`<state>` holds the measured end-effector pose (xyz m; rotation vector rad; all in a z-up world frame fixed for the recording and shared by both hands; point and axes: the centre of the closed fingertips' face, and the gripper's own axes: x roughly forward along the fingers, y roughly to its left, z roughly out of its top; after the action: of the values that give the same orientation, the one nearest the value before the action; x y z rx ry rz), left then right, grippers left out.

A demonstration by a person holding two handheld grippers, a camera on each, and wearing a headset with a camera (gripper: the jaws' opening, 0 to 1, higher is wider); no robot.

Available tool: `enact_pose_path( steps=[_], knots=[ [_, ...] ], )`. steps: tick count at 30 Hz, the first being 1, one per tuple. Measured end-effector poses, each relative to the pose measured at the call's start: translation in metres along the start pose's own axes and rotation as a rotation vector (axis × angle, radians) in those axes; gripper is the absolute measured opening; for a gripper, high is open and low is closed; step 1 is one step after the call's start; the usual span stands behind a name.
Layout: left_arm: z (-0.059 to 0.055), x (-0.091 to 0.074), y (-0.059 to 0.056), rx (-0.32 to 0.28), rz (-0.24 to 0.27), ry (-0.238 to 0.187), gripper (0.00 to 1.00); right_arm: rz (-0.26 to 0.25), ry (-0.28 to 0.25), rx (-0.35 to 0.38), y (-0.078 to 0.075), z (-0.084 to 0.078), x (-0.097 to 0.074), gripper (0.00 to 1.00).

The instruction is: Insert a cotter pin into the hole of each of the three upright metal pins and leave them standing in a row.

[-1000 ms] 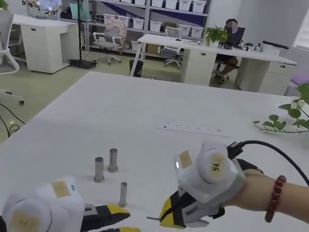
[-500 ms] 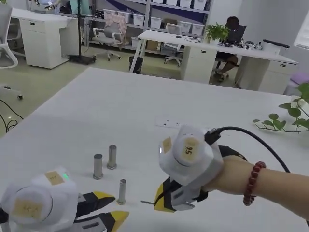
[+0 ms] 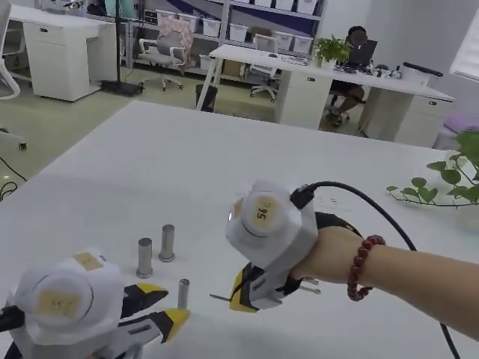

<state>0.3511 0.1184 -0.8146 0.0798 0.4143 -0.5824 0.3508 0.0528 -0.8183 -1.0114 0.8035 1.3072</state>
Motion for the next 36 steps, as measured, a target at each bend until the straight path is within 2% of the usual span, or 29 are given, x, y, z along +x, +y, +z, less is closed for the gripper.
enact_pose_path(
  steps=[12,28,36],
  knots=[
    [-0.003,0.018,0.005,-0.004,0.011,0.011,0.18,0.013,0.023,0.015,-0.009,0.006,0.013,0.03],
    [-0.007,0.028,0.007,0.002,0.001,0.025,0.09,0.024,0.038,0.014,-0.015,0.015,0.019,0.03],
    [-0.008,0.030,0.007,0.008,-0.004,0.025,0.08,0.031,0.044,0.013,-0.015,0.017,0.021,0.03]
  ],
)
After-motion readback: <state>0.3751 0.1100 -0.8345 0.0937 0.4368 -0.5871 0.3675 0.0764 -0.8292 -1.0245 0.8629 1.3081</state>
